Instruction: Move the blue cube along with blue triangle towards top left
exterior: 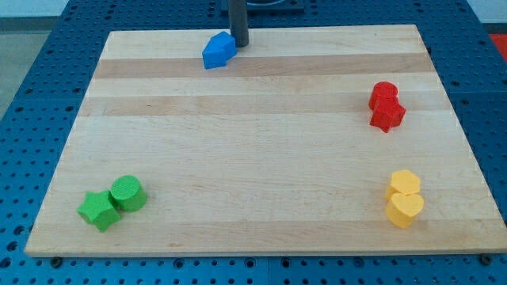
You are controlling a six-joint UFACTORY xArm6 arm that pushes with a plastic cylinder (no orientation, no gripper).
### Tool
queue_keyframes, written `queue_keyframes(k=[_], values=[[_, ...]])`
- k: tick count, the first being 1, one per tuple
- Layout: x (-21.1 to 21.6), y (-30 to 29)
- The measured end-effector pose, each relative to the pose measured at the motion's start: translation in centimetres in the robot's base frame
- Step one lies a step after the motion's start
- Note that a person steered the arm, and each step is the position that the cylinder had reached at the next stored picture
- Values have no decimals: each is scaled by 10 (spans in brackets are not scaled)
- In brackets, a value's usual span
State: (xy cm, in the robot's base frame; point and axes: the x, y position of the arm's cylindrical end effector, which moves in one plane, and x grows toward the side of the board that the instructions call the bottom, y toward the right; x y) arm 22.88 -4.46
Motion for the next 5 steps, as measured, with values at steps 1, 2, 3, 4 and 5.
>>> queue_keyframes(k=[1, 2, 3, 4, 5], values=[[1, 0], [7, 0], [20, -2], [35, -9], [50, -22]])
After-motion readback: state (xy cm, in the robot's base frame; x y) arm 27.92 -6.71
